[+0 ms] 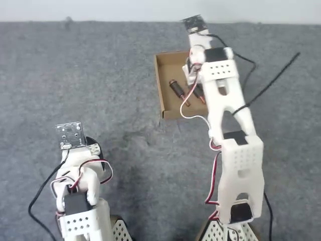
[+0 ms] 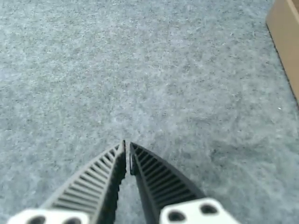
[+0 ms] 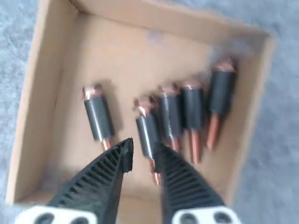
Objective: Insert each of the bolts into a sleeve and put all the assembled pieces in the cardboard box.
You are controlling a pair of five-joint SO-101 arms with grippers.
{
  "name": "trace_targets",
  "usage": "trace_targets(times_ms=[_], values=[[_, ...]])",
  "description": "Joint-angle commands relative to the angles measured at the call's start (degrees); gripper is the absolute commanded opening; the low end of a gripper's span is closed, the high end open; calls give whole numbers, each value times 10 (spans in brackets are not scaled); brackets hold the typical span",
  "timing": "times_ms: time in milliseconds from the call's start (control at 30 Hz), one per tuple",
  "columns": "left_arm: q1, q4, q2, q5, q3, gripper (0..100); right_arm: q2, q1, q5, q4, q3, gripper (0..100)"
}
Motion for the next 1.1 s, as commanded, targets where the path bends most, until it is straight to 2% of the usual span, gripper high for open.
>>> trace_targets(times_ms=[0, 400, 667, 1067], values=[[-4, -11, 6, -6, -6, 11, -98, 29, 5, 66, -33, 17], [-4, -11, 6, -6, -6, 11, -219, 82, 3, 267, -33, 17], [-4, -9, 6, -6, -6, 11, -334, 141, 3, 267, 111, 17], [-4, -7, 6, -5, -6, 11, -604, 141, 2, 231, 402, 17]])
